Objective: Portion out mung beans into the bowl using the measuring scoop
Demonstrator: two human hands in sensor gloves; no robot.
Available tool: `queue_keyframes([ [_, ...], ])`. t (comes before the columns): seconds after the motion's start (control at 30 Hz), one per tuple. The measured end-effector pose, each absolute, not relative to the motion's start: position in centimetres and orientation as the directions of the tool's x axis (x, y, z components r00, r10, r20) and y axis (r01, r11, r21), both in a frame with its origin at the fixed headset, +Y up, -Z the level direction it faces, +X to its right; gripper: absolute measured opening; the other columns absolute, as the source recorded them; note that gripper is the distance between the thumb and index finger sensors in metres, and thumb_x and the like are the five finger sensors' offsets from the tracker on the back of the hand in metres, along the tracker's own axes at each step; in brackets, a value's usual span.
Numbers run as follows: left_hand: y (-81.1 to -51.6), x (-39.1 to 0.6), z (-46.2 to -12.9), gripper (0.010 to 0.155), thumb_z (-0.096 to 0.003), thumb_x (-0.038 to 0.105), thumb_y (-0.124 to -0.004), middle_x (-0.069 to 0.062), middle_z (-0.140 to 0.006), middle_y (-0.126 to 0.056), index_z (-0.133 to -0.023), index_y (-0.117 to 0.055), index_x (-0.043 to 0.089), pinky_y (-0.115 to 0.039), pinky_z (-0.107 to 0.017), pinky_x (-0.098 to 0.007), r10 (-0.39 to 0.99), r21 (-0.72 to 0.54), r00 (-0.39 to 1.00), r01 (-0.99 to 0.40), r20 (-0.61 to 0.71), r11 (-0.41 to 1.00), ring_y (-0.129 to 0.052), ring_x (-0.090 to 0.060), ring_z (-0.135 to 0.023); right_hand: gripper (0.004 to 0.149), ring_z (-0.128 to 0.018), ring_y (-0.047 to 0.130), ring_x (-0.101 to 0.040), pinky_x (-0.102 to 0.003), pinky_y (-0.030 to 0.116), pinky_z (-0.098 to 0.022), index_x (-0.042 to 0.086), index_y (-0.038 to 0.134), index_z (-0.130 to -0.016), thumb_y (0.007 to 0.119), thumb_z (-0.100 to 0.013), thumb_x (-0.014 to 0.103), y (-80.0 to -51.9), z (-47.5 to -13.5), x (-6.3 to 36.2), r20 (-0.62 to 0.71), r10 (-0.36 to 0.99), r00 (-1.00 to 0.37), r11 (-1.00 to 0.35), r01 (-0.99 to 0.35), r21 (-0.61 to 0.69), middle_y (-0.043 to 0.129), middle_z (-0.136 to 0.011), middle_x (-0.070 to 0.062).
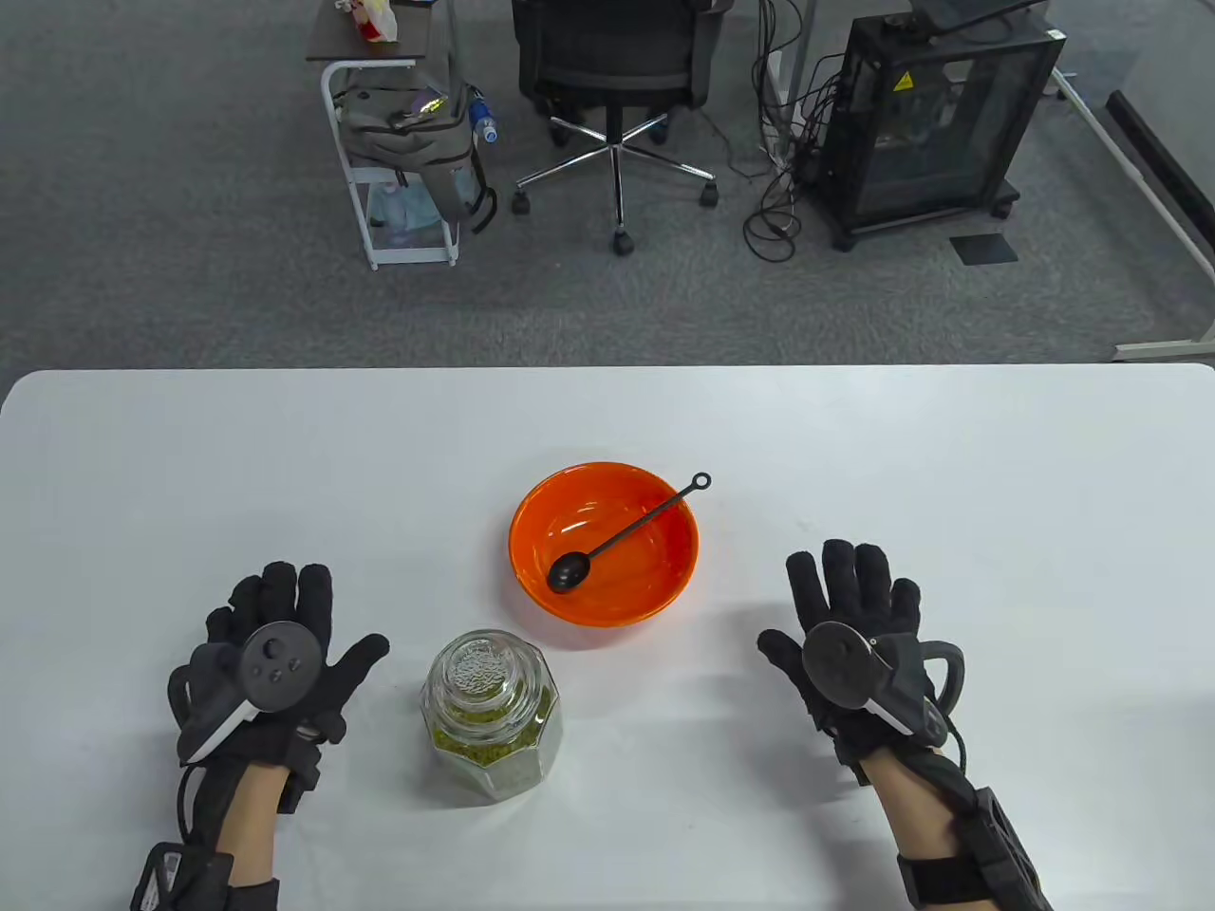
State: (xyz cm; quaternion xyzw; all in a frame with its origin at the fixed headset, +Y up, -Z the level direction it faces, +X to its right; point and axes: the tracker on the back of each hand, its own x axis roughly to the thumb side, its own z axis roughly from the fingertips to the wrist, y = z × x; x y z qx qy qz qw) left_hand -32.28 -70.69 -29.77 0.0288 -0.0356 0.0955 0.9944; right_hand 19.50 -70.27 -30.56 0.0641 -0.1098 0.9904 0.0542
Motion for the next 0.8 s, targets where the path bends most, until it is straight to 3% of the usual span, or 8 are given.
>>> queue_keyframes([
  [0.37, -69.6, -32.1, -29.3, 0.095, -0.0515, 0.076, -0.062, -0.025, -0.119, -0.026, -0.114, -0.029, 0.013, -0.028, -0.071, -0.079, 0.195, 0.094, 0.975, -0.205, 0.112, 0.974, -0.028, -0.062, -0.107, 0.084, -0.107, 0.034, -0.052, -0.073, 0.04, -0.071, 0.027, 0.035, -0.112, 0.06, -0.043, 0.068, -70.2, -30.5, 19.5, 0.137, 0.098, -0.986, -0.969, -0.126, -0.211, 0.031, -0.119, -0.016],
  [0.8, -66.4, -30.4, -27.2, 0.091, -0.0516, 0.074, -0.062, -0.024, -0.119, -0.031, -0.114, -0.036, 0.013, -0.033, -0.072, -0.077, 0.205, 0.276, 0.952, -0.264, 0.227, 0.924, -0.036, -0.06, -0.107, 0.084, -0.107, 0.033, -0.053, -0.073, 0.04, -0.071, 0.026, 0.035, -0.112, 0.06, -0.043, 0.068, -70.5, -30.6, 19.5, 0.132, 0.107, -0.985, -0.975, -0.13, -0.18, 0.031, -0.119, -0.016],
])
